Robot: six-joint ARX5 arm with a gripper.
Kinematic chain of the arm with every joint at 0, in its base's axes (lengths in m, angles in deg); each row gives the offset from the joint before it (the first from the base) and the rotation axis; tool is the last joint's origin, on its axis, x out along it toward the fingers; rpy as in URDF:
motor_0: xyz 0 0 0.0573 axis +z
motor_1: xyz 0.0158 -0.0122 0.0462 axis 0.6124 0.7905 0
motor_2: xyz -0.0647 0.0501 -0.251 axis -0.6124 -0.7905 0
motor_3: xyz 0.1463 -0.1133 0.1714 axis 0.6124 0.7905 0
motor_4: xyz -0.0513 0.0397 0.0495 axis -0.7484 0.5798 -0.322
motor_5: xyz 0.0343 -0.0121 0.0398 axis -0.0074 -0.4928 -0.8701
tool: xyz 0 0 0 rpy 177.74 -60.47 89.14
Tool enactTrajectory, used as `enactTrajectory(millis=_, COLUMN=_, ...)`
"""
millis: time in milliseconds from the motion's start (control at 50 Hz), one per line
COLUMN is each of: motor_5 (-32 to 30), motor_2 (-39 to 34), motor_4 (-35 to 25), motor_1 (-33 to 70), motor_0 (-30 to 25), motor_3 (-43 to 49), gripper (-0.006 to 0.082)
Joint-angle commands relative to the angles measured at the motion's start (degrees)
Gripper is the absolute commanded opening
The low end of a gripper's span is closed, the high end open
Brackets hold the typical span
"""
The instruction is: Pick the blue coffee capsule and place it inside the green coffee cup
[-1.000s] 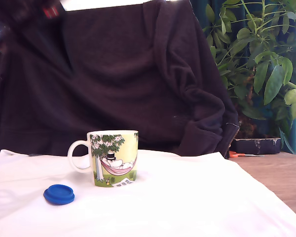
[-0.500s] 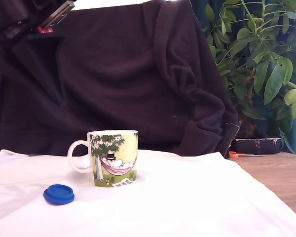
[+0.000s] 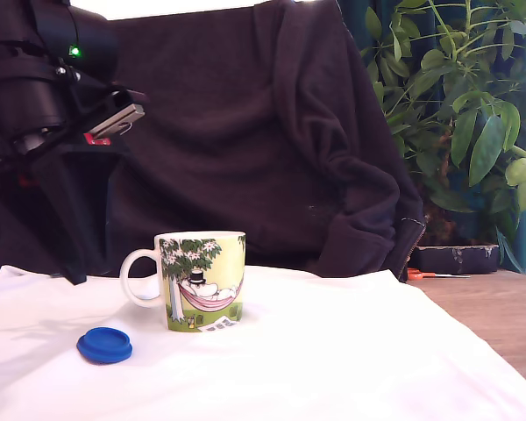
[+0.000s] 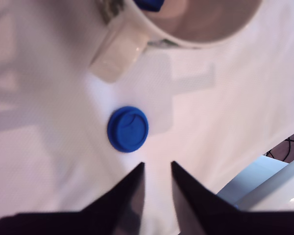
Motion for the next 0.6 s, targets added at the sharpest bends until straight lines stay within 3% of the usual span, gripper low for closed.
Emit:
enactTrajectory(millis=0, motor_5=-0.35, motor_2=-0.92, motor_4=-0.02, motor_1=2.01, motor_0=0.42, motor_3=-0.72, gripper=0.0669)
enactTrajectory(millis=580, motor_5=-0.79, motor_2=-0.92, motor_4=0.00, motor_1=8.00, motor_0=0.42, motor_3=-5.25, gripper=0.0661)
